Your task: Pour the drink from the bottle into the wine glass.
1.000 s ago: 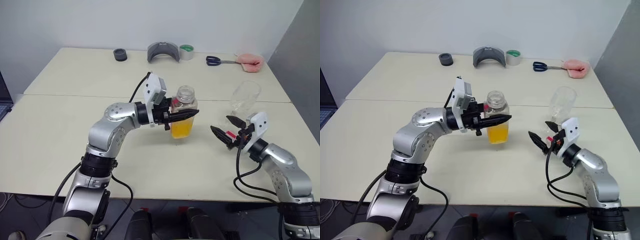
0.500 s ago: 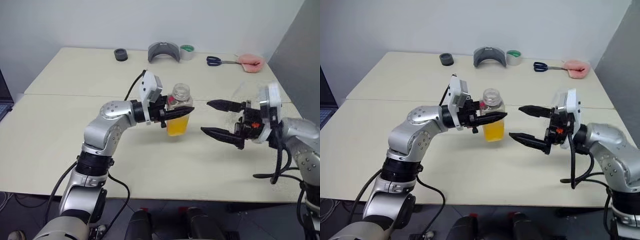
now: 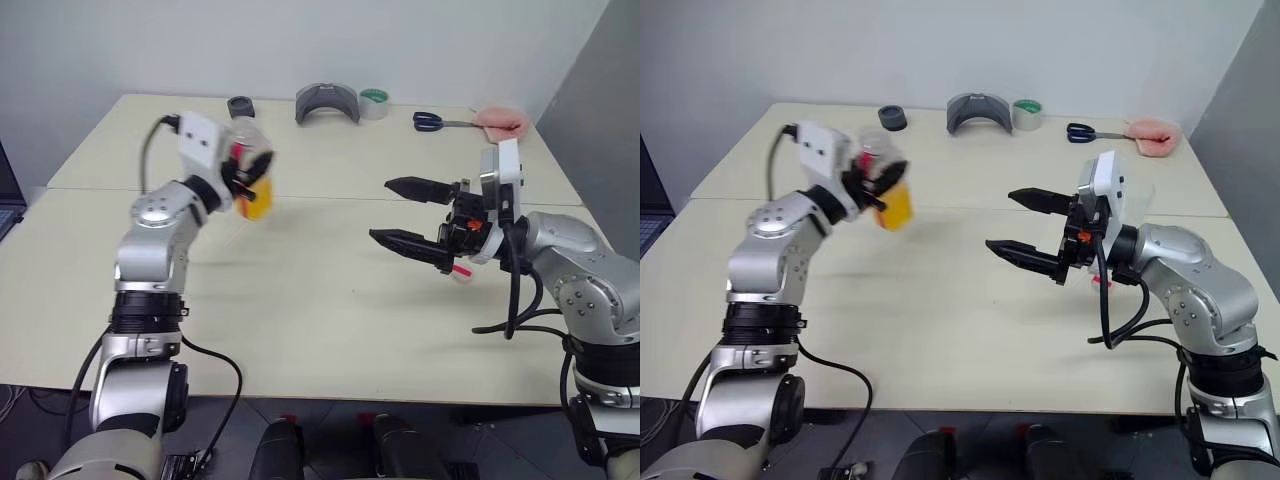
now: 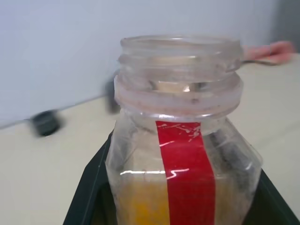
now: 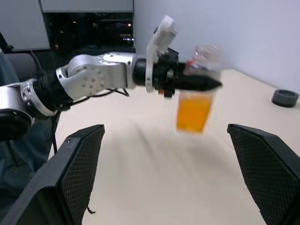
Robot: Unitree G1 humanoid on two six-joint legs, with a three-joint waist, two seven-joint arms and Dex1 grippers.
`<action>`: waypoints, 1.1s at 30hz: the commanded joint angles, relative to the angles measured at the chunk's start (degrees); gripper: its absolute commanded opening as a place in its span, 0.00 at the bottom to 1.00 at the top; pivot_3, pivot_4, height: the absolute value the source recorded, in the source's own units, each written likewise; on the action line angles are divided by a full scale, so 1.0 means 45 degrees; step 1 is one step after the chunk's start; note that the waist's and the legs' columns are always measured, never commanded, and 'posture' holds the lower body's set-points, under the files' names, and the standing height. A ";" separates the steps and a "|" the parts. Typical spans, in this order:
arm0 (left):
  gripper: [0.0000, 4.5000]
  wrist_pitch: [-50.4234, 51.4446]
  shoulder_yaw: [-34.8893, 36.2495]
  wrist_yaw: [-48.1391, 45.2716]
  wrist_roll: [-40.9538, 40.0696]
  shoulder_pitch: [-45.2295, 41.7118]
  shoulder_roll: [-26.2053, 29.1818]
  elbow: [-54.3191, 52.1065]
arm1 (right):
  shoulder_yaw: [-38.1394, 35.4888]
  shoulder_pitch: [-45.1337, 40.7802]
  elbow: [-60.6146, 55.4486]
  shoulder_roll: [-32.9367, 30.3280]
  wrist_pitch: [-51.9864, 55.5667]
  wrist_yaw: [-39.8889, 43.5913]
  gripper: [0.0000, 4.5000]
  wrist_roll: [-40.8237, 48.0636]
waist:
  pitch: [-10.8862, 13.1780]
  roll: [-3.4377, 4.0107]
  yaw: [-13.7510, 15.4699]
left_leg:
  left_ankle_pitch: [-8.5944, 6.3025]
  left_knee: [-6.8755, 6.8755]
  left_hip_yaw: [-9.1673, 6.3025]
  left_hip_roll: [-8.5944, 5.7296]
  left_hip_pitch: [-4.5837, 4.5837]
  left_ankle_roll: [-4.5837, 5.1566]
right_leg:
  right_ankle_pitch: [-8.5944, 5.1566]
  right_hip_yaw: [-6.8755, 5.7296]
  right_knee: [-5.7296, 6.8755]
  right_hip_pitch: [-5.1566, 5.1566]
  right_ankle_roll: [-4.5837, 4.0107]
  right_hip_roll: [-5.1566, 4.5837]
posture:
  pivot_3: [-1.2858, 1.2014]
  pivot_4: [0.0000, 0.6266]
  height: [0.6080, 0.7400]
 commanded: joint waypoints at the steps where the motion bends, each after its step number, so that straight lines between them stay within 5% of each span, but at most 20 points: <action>1: 0.42 -0.1532 0.0869 0.1026 0.0084 -0.0230 -0.0204 0.1058 | -0.0123 -0.0245 -0.0519 0.0186 -0.0182 -0.0161 1.00 0.0086 | 0.0000 -0.0001 0.0035 | 0.0000 0.0002 -0.0003 -0.0008 -0.0002 0.0000 | 0.0000 -0.0007 0.0001 0.0000 0.0000 -0.0008 | 0.52 0.24 1.00; 8: 0.42 -0.3102 0.1161 0.0644 -0.0114 0.0103 -0.0583 0.2844 | -0.0008 -0.0534 -0.0195 0.0416 -0.0415 0.0033 1.00 -0.0246 | -0.0001 -0.0003 0.0078 | 0.0001 0.0002 -0.0022 -0.0041 -0.0020 0.0001 | 0.0000 -0.0047 -0.0002 0.0002 0.0000 -0.0048 | 0.52 0.24 1.00; 28: 0.42 -0.3353 0.0884 0.0600 -0.0169 0.1558 -0.1110 0.1469 | 0.0215 0.0025 -0.0038 0.0979 -0.0926 -0.0260 1.00 -0.0915 | -0.0002 -0.0004 0.0035 | 0.0005 0.0005 -0.0039 -0.0038 -0.0016 0.0004 | 0.0000 -0.0070 0.0027 0.0003 0.0000 -0.0048 | 0.52 0.24 1.00; 33: 0.73 -0.2711 0.0994 0.1077 -0.0203 0.2229 -0.1123 0.0494 | 0.0322 -0.0118 0.0102 0.1054 -0.0988 -0.0206 1.00 -0.0996 | -0.0002 -0.0003 0.0014 | 0.0006 0.0005 -0.0041 -0.0037 -0.0014 0.0004 | 0.0000 -0.0073 0.0034 0.0004 0.0000 -0.0049 | 0.52 0.24 1.00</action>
